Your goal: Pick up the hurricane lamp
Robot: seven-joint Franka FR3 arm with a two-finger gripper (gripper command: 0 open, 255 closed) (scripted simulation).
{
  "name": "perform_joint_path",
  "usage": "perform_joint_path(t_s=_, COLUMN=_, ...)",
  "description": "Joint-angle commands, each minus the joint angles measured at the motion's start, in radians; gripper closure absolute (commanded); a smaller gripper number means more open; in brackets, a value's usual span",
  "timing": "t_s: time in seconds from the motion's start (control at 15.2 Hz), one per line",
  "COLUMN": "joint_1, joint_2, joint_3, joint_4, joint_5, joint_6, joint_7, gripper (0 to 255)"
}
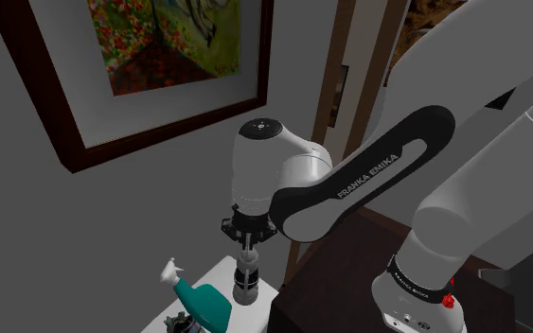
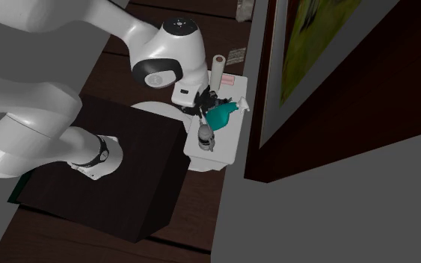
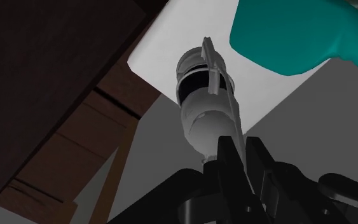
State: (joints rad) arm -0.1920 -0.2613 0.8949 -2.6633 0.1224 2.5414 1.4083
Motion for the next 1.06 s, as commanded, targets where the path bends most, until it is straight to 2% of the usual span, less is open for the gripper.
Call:
perform_joint_path(t_s=0.0, joint_1=0.016, joint_2=-0.023, joint_3=-0.016, joint_4=0.006, joint_5=0.021, joint_6=-0.025, joint_7=-0.018, gripper=255)
perform_joint_path(t_s=0.53, joint_1=0.079, joint_2=-0.131, joint_3=-0.093, joint_4=0.046, joint_5=0.091, joint_6=-0.164, joint_7=-0.086, gripper=255)
perform_joint_path(t_s=0.86, joint_1=0.101, joint_2=-0.185, joint_3=-0.131, joint_4=0.079, joint_5=0.109, joint_6=-0.247, joint_7=-0.111, gripper=255)
perform_joint_path(t_s=0.99, joint_1=0.102, joint_2=-0.187, joint_3=-0.132, joint_4=0.08, joint_5=0.109, joint_6=-0.25, joint_7=-0.112, gripper=255)
